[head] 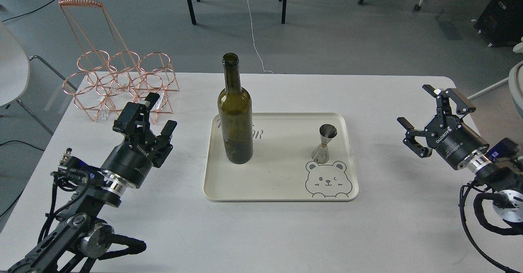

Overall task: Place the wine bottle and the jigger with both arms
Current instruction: 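Reach the right gripper toward the metal jigger on the tray and grasp it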

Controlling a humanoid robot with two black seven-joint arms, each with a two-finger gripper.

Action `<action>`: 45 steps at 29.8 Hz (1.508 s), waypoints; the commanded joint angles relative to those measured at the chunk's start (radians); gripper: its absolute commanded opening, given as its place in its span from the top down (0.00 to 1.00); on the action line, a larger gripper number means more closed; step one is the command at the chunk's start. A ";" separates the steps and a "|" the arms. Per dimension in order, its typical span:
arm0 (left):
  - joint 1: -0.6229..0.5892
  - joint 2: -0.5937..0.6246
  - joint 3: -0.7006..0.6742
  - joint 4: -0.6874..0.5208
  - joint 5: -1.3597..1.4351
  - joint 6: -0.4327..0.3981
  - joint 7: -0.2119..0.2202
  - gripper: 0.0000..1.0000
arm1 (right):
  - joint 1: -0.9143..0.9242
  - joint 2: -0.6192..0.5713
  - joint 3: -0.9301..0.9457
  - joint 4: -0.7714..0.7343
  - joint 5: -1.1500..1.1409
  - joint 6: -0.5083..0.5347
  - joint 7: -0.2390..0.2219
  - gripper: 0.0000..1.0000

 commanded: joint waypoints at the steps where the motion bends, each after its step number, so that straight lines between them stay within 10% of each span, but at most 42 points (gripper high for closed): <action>1: 0.010 0.004 0.008 0.000 0.009 0.002 -0.018 0.02 | 0.007 0.000 0.000 0.008 -0.002 0.000 0.000 0.01; 13: 0.013 0.009 -0.035 0.007 0.003 0.002 -0.027 0.02 | 0.004 -0.165 0.068 0.224 -0.598 -0.042 0.000 0.01; 25: 0.016 0.010 -0.027 0.003 0.009 -0.002 -0.027 0.02 | 0.006 -0.193 -0.046 0.267 -1.524 -0.571 0.000 0.01; 45: 0.038 0.012 -0.035 -0.001 0.013 -0.002 -0.027 0.02 | 0.090 0.233 -0.124 -0.176 -1.993 -0.862 0.000 0.02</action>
